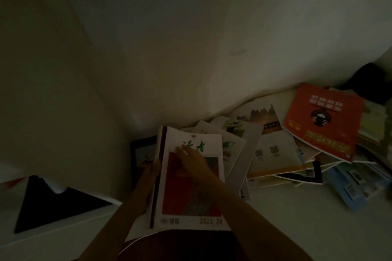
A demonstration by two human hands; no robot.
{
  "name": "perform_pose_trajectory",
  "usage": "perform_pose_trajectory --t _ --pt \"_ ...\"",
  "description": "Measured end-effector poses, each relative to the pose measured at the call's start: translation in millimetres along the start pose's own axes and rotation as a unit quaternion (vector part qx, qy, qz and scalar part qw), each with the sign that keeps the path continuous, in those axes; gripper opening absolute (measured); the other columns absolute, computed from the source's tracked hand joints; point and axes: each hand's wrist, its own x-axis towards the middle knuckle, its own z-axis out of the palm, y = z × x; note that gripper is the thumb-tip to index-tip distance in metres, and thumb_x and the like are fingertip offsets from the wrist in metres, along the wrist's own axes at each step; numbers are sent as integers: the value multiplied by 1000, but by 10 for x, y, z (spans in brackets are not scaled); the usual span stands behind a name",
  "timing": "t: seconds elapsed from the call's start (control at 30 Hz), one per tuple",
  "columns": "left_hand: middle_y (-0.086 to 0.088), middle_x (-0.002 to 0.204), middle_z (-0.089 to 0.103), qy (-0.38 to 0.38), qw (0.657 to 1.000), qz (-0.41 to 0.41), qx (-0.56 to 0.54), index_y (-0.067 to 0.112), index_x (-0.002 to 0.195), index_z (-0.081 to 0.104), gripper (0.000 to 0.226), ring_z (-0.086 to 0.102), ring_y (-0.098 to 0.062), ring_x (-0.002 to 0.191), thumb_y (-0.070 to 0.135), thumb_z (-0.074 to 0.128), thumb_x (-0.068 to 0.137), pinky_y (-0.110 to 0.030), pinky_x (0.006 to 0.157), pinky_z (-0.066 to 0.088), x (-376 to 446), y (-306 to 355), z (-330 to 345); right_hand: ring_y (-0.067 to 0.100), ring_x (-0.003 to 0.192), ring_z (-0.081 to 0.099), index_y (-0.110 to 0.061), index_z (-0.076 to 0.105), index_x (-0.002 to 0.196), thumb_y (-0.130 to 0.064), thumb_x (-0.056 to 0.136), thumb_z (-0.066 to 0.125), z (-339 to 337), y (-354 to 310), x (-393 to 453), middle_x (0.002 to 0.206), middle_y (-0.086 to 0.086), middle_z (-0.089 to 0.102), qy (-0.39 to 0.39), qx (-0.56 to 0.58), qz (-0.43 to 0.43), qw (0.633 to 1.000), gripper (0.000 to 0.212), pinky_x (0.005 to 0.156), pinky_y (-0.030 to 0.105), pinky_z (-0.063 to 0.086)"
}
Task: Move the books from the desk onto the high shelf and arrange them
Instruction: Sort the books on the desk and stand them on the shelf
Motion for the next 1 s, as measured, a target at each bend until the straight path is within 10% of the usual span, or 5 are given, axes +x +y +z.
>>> perform_pose_trajectory --t 0.03,0.33,0.5,0.8,1.0 --pt "-1 85 64 -3 989 -142 -33 7 131 45 40 65 -9 68 25 48 95 -26 63 56 34 35 72 26 102 60 -11 48 131 -34 98 45 -60 26 -11 124 10 56 -14 34 6 999 40 79 33 55" --pt "-14 123 56 100 984 -141 33 18 139 36 70 60 -19 88 9 71 79 -34 69 51 58 -231 -100 28 94 56 -2 54 99 -4 93 43 -735 725 -249 100 12 58 385 53 10 921 12 76 32 46" --pt "-3 111 61 74 989 -127 30 30 130 41 120 61 -19 95 56 88 23 -34 69 52 18 -222 -308 22 71 53 -13 50 77 -2 84 49 -467 639 -91 80 10 54 380 174 35 908 13 60 29 46" --pt "-10 115 63 101 986 -129 -22 22 132 46 94 64 -26 97 39 84 48 -38 71 55 -96 -230 -322 15 100 59 -17 54 117 -23 94 54 -551 776 -126 107 0 60 244 -187 -100 946 24 78 25 47" --pt "-4 103 64 101 989 -99 -41 24 125 46 47 64 -17 86 12 65 84 -28 58 54 -56 -96 -119 3 74 55 -23 55 109 -20 94 51 -952 -4 -519 83 -12 57 225 -217 -209 927 15 66 21 48"
